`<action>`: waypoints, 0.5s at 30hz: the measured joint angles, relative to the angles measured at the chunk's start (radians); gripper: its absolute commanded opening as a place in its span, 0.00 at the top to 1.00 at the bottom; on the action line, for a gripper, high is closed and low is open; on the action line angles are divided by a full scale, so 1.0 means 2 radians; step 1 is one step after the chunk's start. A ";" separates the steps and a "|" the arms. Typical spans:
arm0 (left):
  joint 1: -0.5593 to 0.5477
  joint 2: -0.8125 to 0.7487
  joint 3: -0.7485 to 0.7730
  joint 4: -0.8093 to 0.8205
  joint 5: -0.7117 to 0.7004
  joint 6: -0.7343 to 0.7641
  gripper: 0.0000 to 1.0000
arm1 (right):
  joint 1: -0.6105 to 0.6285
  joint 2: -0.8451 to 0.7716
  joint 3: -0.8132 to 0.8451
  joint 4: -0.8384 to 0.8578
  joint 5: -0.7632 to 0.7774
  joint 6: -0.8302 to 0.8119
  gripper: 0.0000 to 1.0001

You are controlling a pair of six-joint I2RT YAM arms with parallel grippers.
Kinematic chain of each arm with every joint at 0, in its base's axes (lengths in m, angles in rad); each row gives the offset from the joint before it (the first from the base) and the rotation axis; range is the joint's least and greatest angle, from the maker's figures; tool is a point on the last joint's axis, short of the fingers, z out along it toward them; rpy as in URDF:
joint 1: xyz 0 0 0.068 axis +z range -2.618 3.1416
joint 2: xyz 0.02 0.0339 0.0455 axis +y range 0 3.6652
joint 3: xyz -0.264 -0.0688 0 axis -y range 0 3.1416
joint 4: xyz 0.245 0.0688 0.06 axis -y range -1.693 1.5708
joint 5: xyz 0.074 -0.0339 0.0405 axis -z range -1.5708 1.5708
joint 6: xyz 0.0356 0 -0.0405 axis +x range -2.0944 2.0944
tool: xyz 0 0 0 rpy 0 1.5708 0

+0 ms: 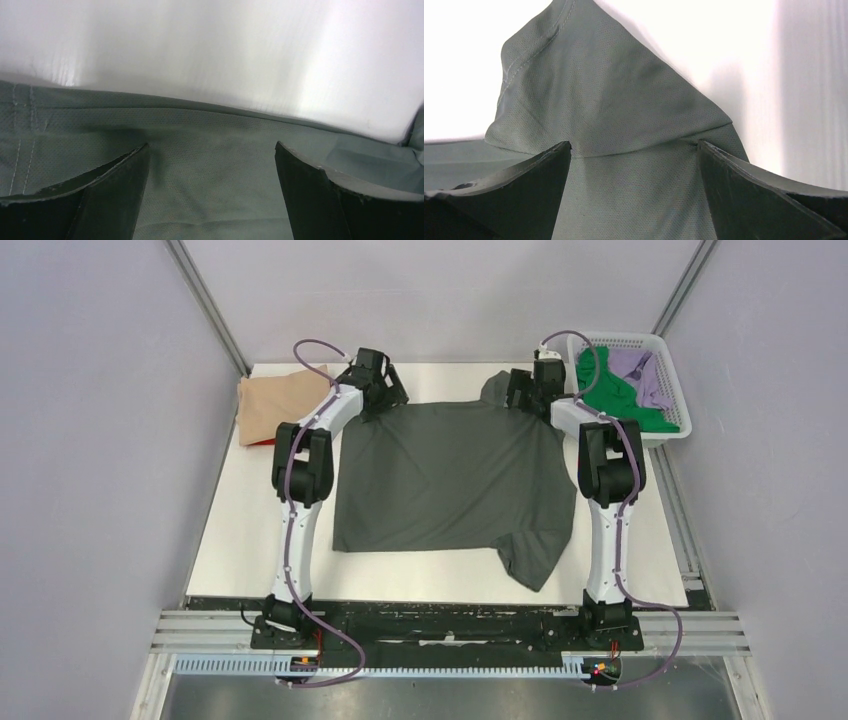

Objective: Fold and stack the t-shirts
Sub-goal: Flatten out the tshirt

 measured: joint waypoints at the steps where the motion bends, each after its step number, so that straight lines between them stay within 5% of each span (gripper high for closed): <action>1: 0.000 0.003 0.007 -0.002 0.003 0.000 0.00 | -0.001 0.013 0.022 -0.003 -0.004 0.001 0.02; 9: 0.001 0.003 0.036 -0.034 0.011 0.001 0.00 | -0.004 0.021 0.048 -0.022 -0.019 0.000 0.02; 15: -0.010 -0.153 -0.130 -0.035 -0.019 0.002 0.00 | -0.003 -0.164 -0.145 -0.014 -0.025 -0.004 0.02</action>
